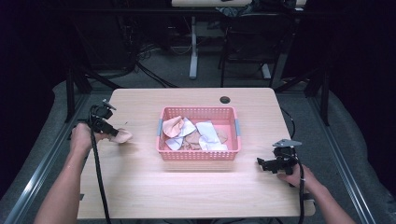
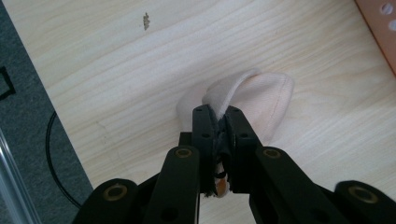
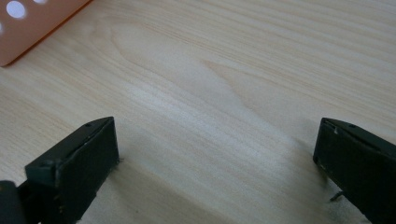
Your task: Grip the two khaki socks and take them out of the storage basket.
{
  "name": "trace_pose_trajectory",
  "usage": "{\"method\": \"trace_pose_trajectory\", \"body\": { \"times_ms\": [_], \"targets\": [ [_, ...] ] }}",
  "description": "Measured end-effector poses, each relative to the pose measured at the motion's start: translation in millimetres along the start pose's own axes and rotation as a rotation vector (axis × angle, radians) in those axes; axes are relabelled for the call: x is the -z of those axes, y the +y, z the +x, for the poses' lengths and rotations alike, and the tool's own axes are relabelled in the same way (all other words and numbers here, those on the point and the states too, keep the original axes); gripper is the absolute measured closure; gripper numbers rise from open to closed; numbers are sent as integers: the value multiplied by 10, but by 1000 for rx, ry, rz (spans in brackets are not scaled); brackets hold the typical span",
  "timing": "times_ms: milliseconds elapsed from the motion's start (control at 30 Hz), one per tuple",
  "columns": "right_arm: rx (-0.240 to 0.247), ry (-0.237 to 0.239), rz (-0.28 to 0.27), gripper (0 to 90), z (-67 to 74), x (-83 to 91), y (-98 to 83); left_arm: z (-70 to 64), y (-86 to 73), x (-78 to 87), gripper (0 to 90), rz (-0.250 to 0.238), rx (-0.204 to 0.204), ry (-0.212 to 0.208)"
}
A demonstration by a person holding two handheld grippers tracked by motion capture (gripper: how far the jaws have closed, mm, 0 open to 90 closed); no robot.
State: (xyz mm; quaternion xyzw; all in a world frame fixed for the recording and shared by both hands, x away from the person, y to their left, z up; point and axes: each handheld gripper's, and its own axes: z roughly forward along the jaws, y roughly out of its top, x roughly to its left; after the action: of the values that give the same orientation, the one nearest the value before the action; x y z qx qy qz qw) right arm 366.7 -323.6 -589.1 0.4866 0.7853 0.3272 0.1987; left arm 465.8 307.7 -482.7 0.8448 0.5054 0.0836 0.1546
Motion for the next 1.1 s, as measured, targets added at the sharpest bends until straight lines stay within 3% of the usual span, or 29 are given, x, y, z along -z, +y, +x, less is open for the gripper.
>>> {"method": "trace_pose_trajectory", "body": {
  "times_ms": [467,633,667,700,767,967,1100],
  "targets": [
    [0,0,0,0,0,0,0,29,-80,-216,814,19,46,-34],
    [-1,0,-1,0,1,0,0,31,-84,-180,492,17,54,-30],
    [-1,0,-1,0,1,0,0,30,-82,-165,492,12,56,-20],
    [0,0,0,0,0,0,0,27,-82,-132,378,-3,58,-10],
    [-1,0,0,0,1,0,0,28,-82,-115,301,-13,60,-13],
    [0,0,0,0,0,0,0,7,-28,48,180,-71,67,-19],
    [0,0,0,0,0,-1,0,-89,74,190,112,-111,21,-5]
  ]
}}
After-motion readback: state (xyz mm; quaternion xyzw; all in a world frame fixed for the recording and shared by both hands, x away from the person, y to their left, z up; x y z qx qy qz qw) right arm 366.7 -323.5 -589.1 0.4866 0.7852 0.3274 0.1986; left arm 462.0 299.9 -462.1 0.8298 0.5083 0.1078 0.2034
